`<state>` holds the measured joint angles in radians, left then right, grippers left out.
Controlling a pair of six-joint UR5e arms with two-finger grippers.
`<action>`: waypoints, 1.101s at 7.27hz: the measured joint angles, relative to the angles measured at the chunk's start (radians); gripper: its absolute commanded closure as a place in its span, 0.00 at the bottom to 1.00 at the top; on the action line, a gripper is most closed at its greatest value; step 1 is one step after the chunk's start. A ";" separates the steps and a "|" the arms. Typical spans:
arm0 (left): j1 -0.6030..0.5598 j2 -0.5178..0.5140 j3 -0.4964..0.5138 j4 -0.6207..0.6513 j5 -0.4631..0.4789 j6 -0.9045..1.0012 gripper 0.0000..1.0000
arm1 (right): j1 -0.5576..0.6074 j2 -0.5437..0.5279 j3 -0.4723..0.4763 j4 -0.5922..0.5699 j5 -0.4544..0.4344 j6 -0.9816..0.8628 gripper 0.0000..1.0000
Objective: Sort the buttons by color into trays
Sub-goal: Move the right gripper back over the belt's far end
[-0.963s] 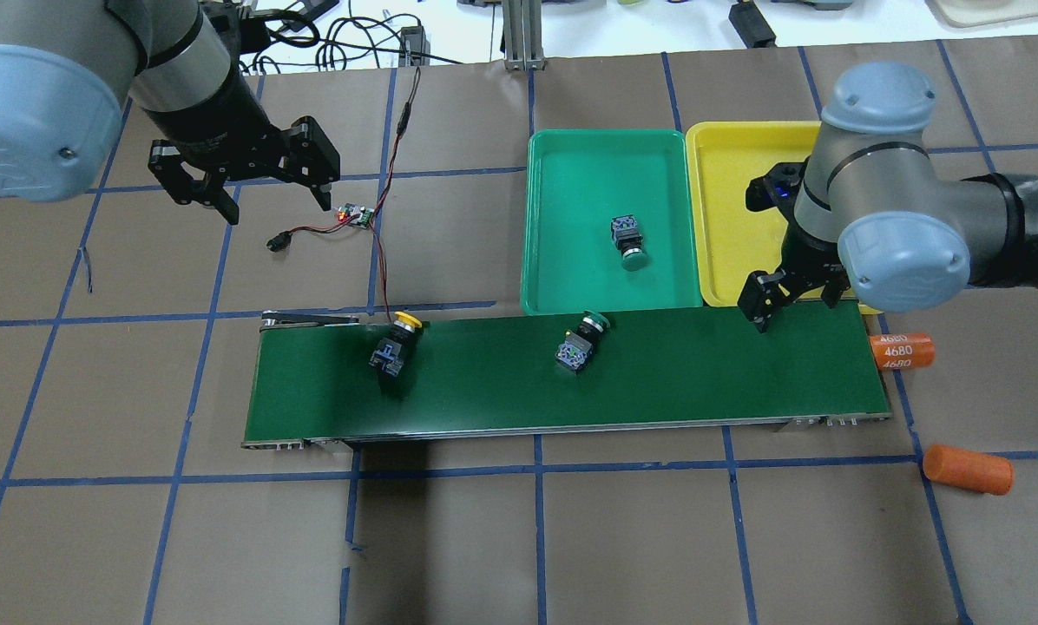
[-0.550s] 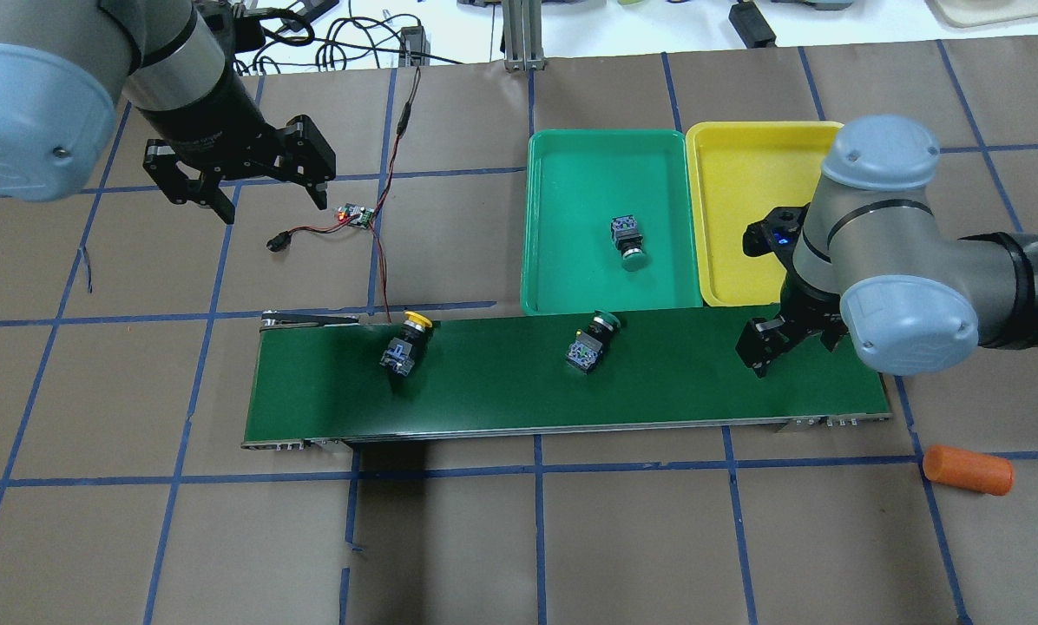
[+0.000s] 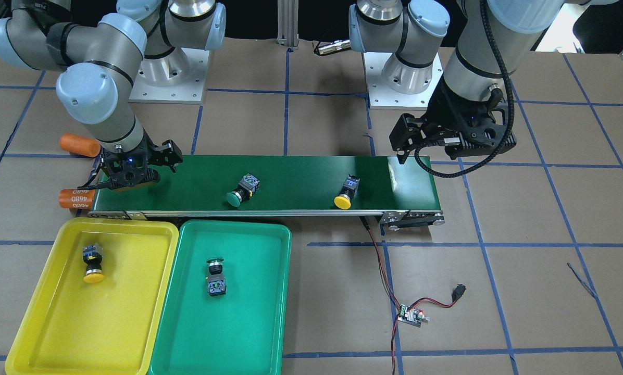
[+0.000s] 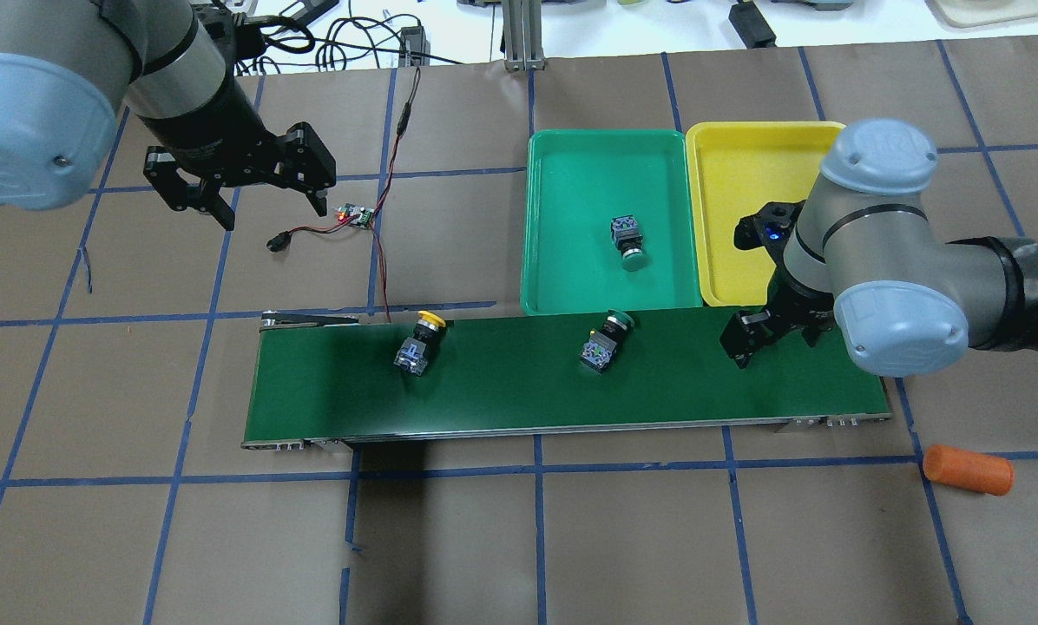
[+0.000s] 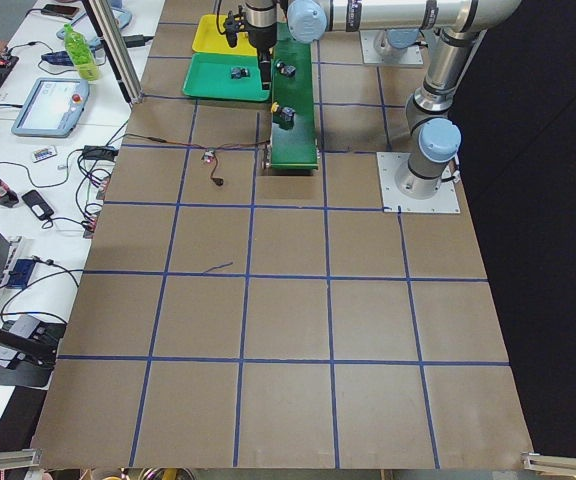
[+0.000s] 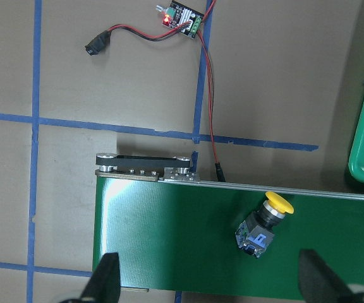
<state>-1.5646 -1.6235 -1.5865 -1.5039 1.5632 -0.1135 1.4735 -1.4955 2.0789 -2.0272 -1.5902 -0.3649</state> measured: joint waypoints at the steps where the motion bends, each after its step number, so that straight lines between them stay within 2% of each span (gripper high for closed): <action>1: 0.000 0.000 -0.001 0.004 -0.001 0.000 0.00 | -0.001 0.005 -0.013 -0.004 0.007 0.002 0.00; 4: 0.000 0.001 -0.003 0.006 0.000 0.000 0.00 | -0.002 0.010 -0.074 0.013 0.000 0.013 0.00; 8: 0.001 0.005 -0.014 0.011 -0.002 -0.001 0.00 | 0.002 0.002 -0.075 0.020 0.001 0.204 0.00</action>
<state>-1.5634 -1.6188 -1.6008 -1.4934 1.5608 -0.1145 1.4758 -1.4940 2.0040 -2.0073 -1.5892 -0.1613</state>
